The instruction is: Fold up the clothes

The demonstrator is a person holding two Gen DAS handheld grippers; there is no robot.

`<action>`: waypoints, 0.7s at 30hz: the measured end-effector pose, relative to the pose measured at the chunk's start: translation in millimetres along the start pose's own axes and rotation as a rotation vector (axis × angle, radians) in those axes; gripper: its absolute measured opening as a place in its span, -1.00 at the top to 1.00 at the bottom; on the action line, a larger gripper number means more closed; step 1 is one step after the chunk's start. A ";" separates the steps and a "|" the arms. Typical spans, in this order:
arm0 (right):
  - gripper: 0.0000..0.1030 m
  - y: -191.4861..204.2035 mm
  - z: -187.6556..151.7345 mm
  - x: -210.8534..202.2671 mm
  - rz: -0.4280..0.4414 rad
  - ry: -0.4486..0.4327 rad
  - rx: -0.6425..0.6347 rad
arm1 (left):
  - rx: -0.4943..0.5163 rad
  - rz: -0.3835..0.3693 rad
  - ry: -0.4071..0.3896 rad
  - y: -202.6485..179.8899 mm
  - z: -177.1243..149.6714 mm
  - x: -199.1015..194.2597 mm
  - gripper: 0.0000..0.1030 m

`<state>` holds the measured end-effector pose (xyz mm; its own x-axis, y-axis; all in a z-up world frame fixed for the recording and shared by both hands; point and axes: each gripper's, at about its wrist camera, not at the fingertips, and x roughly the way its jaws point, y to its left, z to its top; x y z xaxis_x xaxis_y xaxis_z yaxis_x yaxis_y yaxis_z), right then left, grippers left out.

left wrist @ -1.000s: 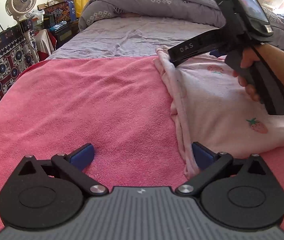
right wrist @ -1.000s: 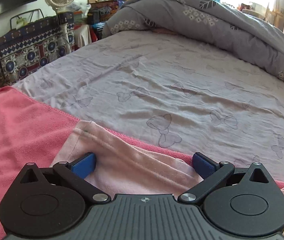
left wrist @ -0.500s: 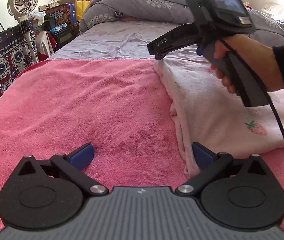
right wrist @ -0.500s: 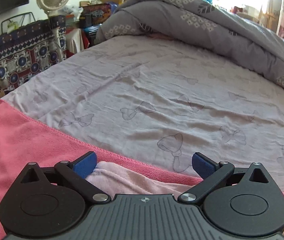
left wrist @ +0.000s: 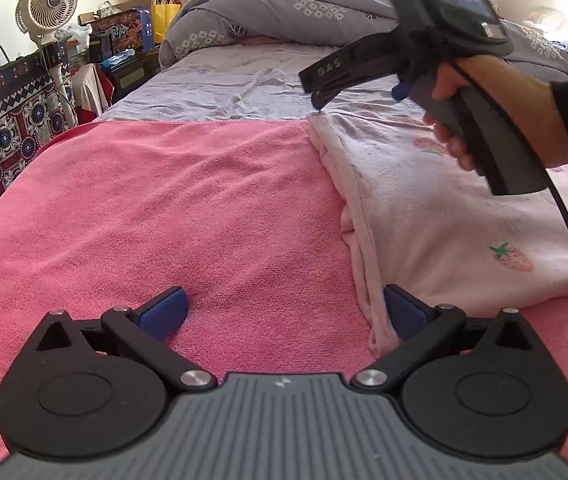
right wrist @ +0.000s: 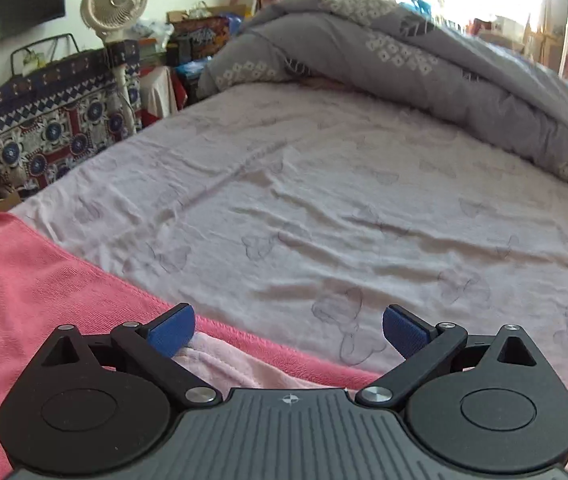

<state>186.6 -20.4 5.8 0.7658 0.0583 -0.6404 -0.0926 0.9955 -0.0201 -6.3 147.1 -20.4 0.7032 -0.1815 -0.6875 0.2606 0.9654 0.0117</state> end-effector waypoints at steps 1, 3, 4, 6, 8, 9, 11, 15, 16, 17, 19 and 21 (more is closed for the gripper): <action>-1.00 -3.7 -3.5 -17.1 -0.011 -0.015 -0.011 | -0.002 -0.003 0.001 0.5 0.3 -0.3 -1.00; -1.00 -14.6 -17.5 -52.8 -0.030 -0.019 -0.010 | -0.006 -0.008 0.006 1.5 1.4 -1.3 -1.00; -1.00 -20.8 -26.9 -69.9 -0.038 -0.015 0.002 | -0.007 -0.011 0.010 2.2 2.6 -1.8 -1.00; -1.00 -31.9 -53.0 -100.8 -0.060 0.021 0.024 | -0.005 -0.022 0.022 4.2 4.8 -2.0 -1.00; -1.00 -41.3 -81.2 -128.5 -0.083 0.072 0.039 | 0.005 -0.040 0.037 8.3 6.8 -2.9 -1.00; -1.00 -44.7 -96.5 -139.2 -0.098 0.107 0.032 | 0.012 -0.046 0.046 11.0 8.3 -4.0 -1.00; -1.00 -45.7 -131.3 -140.0 -0.161 0.237 -0.055 | 0.030 -0.050 0.064 17.8 12.4 -7.0 -1.00; -0.99 -65.7 -147.3 -174.8 -0.161 0.184 0.042 | 0.025 0.107 0.082 37.3 31.7 -17.9 -0.98; -0.99 -68.6 -145.5 -183.6 -0.171 0.151 0.054 | 0.005 0.126 0.066 42.9 37.5 -23.0 -0.98; -1.00 -71.5 -143.8 -192.4 -0.181 0.117 0.065 | -0.017 0.131 0.049 46.2 43.4 -27.9 -0.98; -1.00 -82.5 -140.4 -205.3 -0.266 0.069 0.097 | -0.056 0.105 0.027 39.5 55.2 -33.6 -0.98; -1.00 -100.4 -141.2 -211.6 -0.378 0.071 0.128 | -0.054 0.045 0.021 22.8 65.4 -32.8 -0.98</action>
<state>-56.0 -143.2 35.0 0.6846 -0.3144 -0.6576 0.2707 0.9473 -0.1711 19.9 162.8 49.9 0.6991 -0.1338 -0.7024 0.1922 0.9813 0.0044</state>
